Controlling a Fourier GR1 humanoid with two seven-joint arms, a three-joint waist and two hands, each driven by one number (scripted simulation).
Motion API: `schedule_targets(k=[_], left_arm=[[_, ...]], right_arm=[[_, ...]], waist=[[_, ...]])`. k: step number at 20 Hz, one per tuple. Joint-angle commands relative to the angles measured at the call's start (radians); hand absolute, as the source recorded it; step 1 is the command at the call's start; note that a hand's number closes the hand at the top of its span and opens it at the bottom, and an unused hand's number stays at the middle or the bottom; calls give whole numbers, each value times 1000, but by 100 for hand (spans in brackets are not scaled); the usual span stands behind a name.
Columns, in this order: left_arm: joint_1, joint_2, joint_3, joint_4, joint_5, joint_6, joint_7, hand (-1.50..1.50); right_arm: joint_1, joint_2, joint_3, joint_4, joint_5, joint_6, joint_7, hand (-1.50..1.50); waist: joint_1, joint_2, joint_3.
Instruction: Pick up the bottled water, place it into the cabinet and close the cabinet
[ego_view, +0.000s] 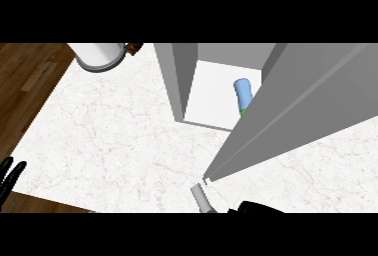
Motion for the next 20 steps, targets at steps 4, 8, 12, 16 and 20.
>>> schedule_targets(k=[4, 8, 12, 16, 20], left_arm=[[32, -6, 18, 27, 9, -41, -23, -150], [57, -7, 33, 39, 20, -63, -28, -150], [63, -13, 32, 21, 12, -75, -19, -150], [93, 2, 63, 41, 25, -118, -21, -150], [61, 3, 88, 11, 42, -90, 7, -150]], right_arm=[[-292, 203, -170, 345, 37, -203, 63, 150], [-477, 249, -297, 555, 88, -280, 44, 150], [-664, 253, -387, 808, 106, -264, -12, 150], [-771, 255, -421, 956, 133, -267, -42, 150], [-807, 220, -463, 1002, 122, -235, -68, 150]], waist=[[-34, -19, 4], [-58, -23, 7], [-66, -17, 9], [-77, -22, 9], [-90, -19, 10]])
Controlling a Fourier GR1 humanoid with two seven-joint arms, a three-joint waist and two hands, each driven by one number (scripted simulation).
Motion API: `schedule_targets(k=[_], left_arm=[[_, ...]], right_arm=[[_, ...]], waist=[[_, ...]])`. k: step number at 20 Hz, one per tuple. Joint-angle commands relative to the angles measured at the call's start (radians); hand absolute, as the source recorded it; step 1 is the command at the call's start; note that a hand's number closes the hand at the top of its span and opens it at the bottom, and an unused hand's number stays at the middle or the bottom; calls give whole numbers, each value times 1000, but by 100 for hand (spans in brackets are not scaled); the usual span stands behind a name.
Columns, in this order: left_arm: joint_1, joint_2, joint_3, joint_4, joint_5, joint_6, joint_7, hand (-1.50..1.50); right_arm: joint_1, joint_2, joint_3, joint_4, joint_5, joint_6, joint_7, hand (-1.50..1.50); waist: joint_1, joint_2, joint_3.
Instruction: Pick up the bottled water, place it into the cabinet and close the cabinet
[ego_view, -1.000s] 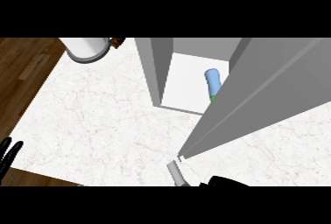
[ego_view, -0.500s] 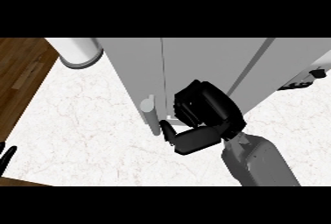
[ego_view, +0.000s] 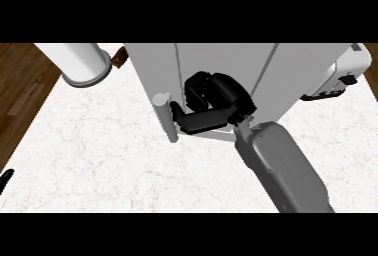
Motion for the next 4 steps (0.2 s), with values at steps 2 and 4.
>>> schedule_targets(k=[2, 4], left_arm=[[1, -19, 7, -23, -9, -10, -18, -150], [-13, -28, 10, -6, -4, -28, -15, -150]], right_arm=[[-160, -21, -138, 244, 38, -42, -80, 150], [-202, 13, -126, 259, 46, -60, -74, 150]], waist=[[-1, 34, -4], [-11, 31, -6]])
